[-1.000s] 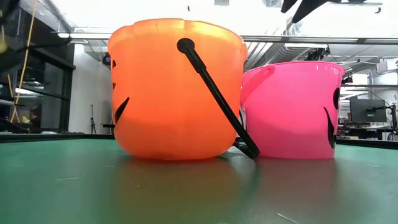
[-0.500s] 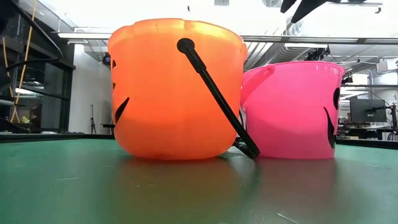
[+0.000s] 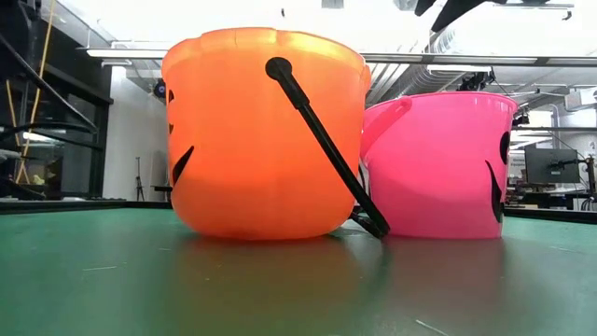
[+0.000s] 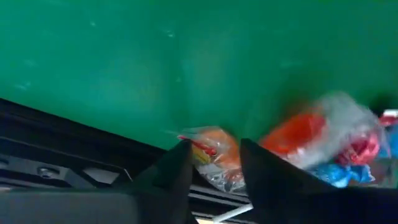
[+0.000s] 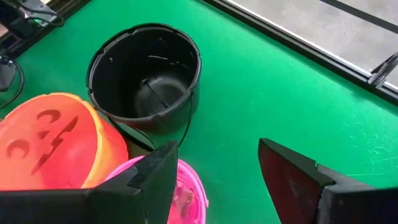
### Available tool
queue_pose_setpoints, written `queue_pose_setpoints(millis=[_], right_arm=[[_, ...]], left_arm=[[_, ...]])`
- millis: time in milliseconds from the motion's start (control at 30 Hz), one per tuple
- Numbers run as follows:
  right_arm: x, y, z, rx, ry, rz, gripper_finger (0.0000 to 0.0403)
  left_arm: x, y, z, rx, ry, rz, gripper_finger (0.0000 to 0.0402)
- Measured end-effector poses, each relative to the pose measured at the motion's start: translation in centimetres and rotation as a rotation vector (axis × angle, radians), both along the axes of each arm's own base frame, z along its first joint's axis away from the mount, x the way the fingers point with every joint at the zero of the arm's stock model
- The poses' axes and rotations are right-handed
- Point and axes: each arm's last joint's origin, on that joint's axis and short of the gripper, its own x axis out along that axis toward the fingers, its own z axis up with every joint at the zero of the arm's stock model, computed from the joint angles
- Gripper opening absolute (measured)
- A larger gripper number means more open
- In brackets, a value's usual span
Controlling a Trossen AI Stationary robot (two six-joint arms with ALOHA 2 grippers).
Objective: Sort candy by brand, put in halloween buckets
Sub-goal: Put the orange gummy into the pink bucket
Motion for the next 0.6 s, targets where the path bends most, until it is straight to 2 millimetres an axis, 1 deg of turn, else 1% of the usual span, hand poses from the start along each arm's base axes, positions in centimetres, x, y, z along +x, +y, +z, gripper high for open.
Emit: queue_pose_setpoints(millis=[100, 133, 167, 300, 400, 467, 533, 600], right_arm=[[0.0, 0.0, 0.0, -0.015, -0.004, -0.008, 0.0215], [0.0, 0.0, 0.0, -0.015, -0.004, -0.008, 0.0215], [0.0, 0.0, 0.0, -0.015, -0.004, -0.008, 0.0215], [0.0, 0.0, 0.0, -0.015, -0.004, -0.008, 0.0215], [0.0, -0.1, 0.1, -0.043, -0.016, -0.023, 0.0215], [0.2, 0.1, 0.3, -0.078, -0.054, -0.037, 0.0215], [0.4, 0.3, 0.6, -0.114, -0.102, -0.051, 0.0215], [0.6, 0.4, 0.8, -0.131, -0.134, -0.055, 0.0215]], left_arm=[[0.1, 0.1, 0.7, -0.022, -0.037, -0.007, 0.004], [0.3, 0.2, 1.1, -0.027, -0.062, -0.005, 0.0021], [0.5, 0.3, 1.7, -0.021, -0.091, 0.003, 0.0011], [1.4, 1.3, 4.9, 0.057, -0.216, 0.04, 0.0012], [2.1, 2.4, 8.2, 0.141, -0.333, 0.075, 0.0002], [2.8, 3.1, 10.5, 0.194, -0.458, 0.109, 0.0003], [4.2, 3.7, 13.1, 0.236, -0.641, 0.144, 0.0001], [5.9, 4.0, 15.4, 0.269, -0.831, 0.135, 0.0001]])
